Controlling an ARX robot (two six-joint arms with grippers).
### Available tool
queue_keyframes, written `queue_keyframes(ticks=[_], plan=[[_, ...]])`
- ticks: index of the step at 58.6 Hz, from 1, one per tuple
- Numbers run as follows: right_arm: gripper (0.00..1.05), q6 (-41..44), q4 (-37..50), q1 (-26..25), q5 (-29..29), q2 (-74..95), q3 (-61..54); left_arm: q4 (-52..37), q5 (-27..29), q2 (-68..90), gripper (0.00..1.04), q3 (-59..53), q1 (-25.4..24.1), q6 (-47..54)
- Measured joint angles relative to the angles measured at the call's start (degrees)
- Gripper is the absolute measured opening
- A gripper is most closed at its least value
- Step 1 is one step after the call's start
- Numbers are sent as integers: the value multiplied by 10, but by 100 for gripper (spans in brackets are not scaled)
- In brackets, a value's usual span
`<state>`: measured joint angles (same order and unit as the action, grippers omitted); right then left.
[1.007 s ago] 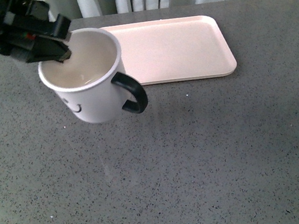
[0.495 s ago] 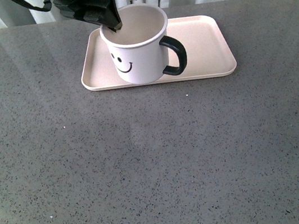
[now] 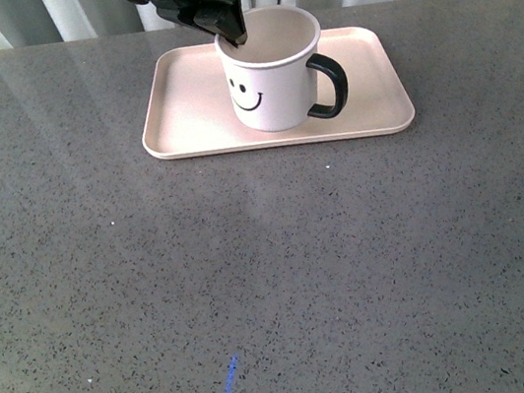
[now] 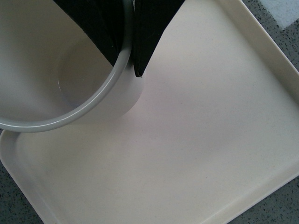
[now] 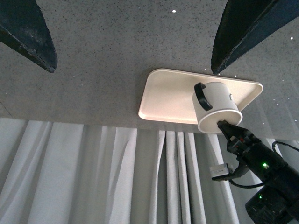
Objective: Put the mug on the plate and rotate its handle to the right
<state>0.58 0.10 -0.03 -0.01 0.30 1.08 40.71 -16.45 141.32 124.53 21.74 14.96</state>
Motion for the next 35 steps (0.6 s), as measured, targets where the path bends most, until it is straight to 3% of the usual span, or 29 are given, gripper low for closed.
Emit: queue_keyframes(ticks=[35], plan=[[96, 0, 0, 0, 0, 0, 0, 107, 9, 135, 2, 216, 0, 17]])
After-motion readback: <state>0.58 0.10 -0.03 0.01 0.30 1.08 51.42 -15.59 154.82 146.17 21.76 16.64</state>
